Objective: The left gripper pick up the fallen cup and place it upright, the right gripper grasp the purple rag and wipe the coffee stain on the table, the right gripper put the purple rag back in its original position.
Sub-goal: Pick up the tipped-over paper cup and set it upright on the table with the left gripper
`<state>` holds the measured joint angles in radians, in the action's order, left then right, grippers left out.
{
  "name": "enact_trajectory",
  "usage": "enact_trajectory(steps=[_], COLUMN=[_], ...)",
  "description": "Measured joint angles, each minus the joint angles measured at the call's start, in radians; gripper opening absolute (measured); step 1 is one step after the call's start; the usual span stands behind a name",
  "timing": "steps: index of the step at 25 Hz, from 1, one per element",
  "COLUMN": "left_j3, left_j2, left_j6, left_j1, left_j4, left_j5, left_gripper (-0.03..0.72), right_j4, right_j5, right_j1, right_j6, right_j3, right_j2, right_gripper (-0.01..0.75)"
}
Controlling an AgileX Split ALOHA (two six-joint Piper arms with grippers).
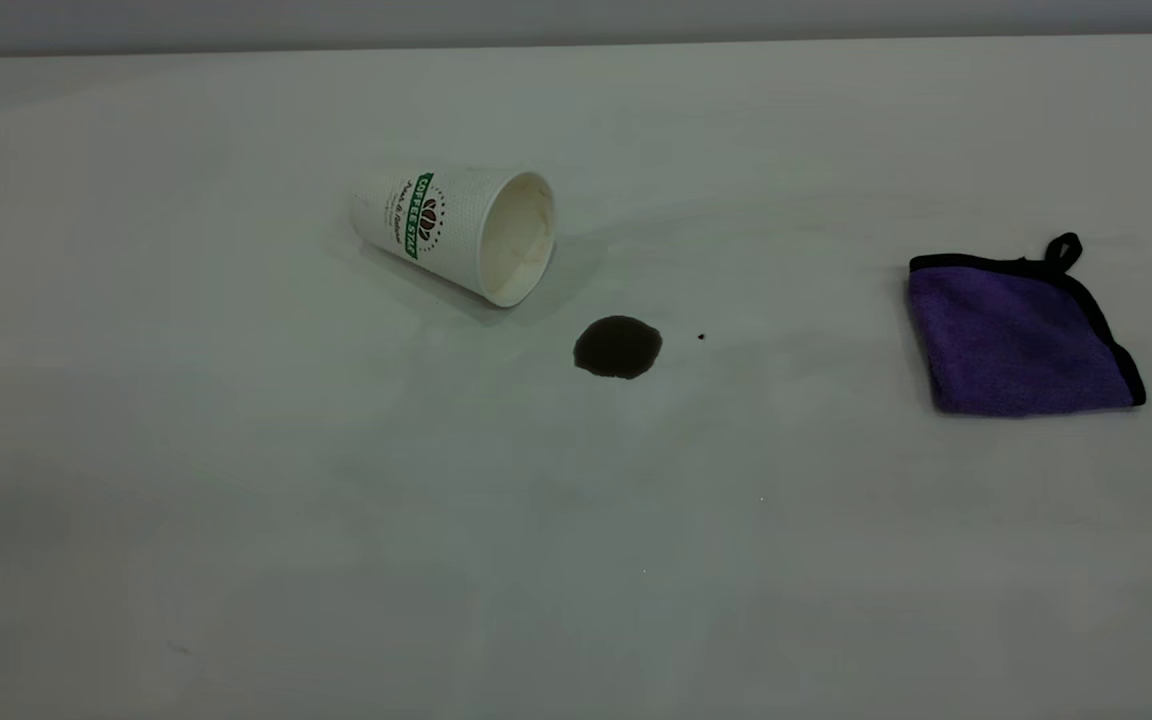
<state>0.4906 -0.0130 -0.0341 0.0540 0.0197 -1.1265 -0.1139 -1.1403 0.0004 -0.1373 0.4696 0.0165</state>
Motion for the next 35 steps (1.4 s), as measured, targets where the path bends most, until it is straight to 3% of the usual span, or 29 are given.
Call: enact_trajectory(steps=[11, 16, 20, 22, 26, 29, 35], left_j3=[0.036, 0.139, 0.209, 0.244, 0.318, 0.378, 0.505], left_j2=[0.03, 0.255, 0.524, 0.649, 0.879, 1.042, 1.367], left_j6=[0.0, 0.0, -0.002, -0.02, -0.102, -0.131, 0.016], left_j1=[0.0, 0.0, 0.0, 0.0, 0.0, -0.041, -0.268], left_j4=[-0.065, -0.108, -0.112, -0.11, -0.069, -0.053, -0.201], left_j5=[0.035, 0.103, 0.242, 0.31, 0.423, 0.46, 0.522], left_gripper=[0.273, 0.273, 0.285, 0.336, 0.537, 0.656, 0.686], right_j4=[0.0, 0.0, 0.0, 0.0, 0.0, 0.0, 0.0], right_j5=[0.0, 0.0, 0.0, 0.0, 0.0, 0.0, 0.0], right_j1=[0.0, 0.0, 0.0, 0.0, 0.0, 0.0, 0.0], right_j6=[0.0, 0.0, 0.0, 0.0, 0.0, 0.0, 0.0], right_j3=[0.0, 0.0, 0.0, 0.0, 0.0, 0.0, 0.0], right_j2=[0.0, 0.0, 0.0, 0.0, 0.0, 0.0, 0.0], right_gripper=[0.589, 0.589, 0.589, 0.589, 0.589, 0.589, 0.589])
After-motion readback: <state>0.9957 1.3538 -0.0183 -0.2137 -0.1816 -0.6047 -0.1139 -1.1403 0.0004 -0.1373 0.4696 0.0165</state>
